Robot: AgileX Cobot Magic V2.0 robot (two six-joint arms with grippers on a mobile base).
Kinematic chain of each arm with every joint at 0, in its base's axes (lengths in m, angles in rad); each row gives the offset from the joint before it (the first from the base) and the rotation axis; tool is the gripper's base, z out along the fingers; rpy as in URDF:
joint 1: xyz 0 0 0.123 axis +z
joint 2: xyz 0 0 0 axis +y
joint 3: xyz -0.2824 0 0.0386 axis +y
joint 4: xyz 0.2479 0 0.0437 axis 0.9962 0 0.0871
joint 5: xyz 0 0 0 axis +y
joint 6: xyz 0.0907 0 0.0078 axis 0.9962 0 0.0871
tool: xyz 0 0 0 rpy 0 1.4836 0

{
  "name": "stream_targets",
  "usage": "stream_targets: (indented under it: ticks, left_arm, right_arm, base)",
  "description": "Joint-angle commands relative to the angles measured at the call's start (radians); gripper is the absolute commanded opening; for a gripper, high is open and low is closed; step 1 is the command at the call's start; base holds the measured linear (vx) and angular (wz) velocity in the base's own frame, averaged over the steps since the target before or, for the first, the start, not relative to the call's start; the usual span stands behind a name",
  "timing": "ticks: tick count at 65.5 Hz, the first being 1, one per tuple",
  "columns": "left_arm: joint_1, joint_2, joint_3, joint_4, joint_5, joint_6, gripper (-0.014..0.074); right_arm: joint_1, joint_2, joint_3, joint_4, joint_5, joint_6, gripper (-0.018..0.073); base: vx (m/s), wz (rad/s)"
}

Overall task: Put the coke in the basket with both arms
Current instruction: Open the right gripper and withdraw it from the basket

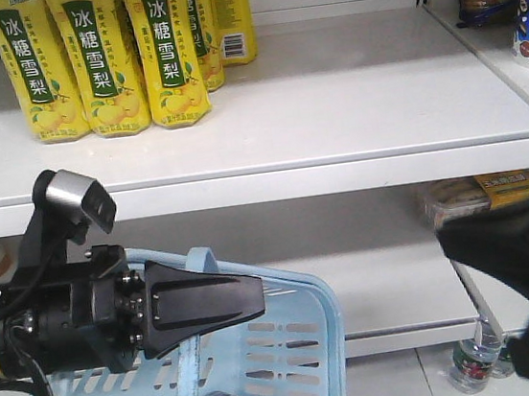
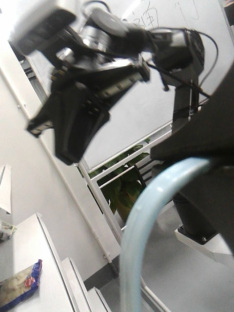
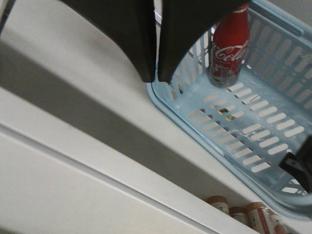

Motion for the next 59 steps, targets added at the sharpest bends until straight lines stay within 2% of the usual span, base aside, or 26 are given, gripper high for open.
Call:
stream_targets:
  ticks: [1,11,19,30,59]
  left_arm:
    - [-0.004,-0.028,-0.033,-0.123,-0.22,0.005,-0.0006]
    - [-0.004,-0.028,-0.033,-0.123,-0.22,0.005,-0.0006]
    - [-0.004,-0.028,-0.033,-0.123,-0.22,0.005,-0.0006]
    - [-0.004,-0.028,-0.033,-0.123,-0.22,0.005,-0.0006]
    - [-0.004,-0.028,-0.033,-0.123,-0.22,0.005,-0.0006]
  right_arm:
    - [-0.007,-0.137,0.125,-0.071,-0.134,0.078,-0.0005]
    - [-0.007,-0.356,0.373,-0.194,-0.258,0.217,-0.0005]
    - [-0.007,-0.471,0.481,-0.256,-0.28,0.269,-0.0005]
    - [-0.007,-0.541,0.53,-0.257,-0.276,0.274,-0.0005]
    - [-0.007,-0.541,0.529,-0.257,-0.257,0.273,-0.0005]
  base:
    - [0.0,0.0]
    - [0.0,0.0]
    - [0.0,0.0]
    - [0.0,0.0]
    - [0.0,0.0]
